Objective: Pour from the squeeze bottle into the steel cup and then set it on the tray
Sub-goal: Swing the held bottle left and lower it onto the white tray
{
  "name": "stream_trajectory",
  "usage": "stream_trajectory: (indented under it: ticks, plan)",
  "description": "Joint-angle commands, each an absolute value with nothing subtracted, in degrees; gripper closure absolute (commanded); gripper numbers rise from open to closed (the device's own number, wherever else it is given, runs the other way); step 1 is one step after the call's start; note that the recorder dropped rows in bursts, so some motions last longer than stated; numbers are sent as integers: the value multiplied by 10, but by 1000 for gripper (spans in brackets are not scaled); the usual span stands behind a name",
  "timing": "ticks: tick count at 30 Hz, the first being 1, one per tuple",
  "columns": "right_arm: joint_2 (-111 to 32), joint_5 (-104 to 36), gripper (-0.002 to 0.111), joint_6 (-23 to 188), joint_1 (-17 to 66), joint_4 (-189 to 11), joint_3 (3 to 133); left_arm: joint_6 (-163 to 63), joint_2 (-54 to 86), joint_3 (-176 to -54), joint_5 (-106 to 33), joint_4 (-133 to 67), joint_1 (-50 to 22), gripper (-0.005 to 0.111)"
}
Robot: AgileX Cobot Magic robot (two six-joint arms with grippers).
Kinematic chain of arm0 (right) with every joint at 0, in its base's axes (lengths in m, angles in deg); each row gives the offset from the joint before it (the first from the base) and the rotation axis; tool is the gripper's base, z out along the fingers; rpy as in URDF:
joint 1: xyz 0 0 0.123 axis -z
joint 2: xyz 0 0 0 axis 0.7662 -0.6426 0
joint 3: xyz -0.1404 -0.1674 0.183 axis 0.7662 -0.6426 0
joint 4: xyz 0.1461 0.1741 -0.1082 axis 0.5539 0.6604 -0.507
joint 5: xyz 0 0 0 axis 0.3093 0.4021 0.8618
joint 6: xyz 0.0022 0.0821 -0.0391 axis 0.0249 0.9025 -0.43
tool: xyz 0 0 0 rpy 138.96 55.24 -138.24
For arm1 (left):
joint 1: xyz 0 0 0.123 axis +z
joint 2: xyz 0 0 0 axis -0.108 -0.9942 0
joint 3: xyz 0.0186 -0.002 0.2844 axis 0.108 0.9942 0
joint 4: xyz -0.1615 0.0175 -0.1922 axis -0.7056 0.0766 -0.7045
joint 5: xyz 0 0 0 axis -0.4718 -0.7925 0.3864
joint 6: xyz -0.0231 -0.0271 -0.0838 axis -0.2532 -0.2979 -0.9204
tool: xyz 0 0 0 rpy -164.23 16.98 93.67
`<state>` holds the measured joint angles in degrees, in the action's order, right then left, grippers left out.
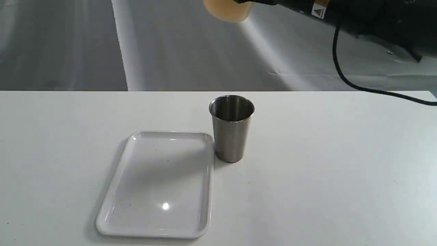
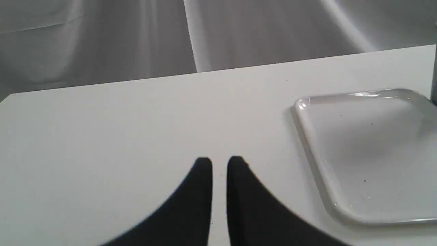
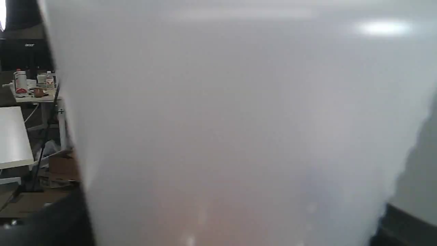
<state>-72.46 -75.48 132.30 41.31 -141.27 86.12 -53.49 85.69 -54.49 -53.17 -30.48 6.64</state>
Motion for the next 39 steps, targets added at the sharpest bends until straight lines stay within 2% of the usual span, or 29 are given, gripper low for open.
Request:
stream_trajectory:
  ticks: [1, 29, 34, 39]
  plan:
    - [-716, -771, 108, 1315, 413, -1398, 858, -537, 860, -542, -528, -304, 68, 98]
    - [-823, -806, 108, 1311, 339, -1417, 854, -537, 860, -542, -528, -304, 68, 98]
    - [-848, -866, 108, 1309, 326, -1425, 854, -537, 860, -542, -528, -304, 68, 98]
    - [-871, -869, 108, 1308, 311, -1425, 854, -537, 860, -542, -528, -304, 68, 98]
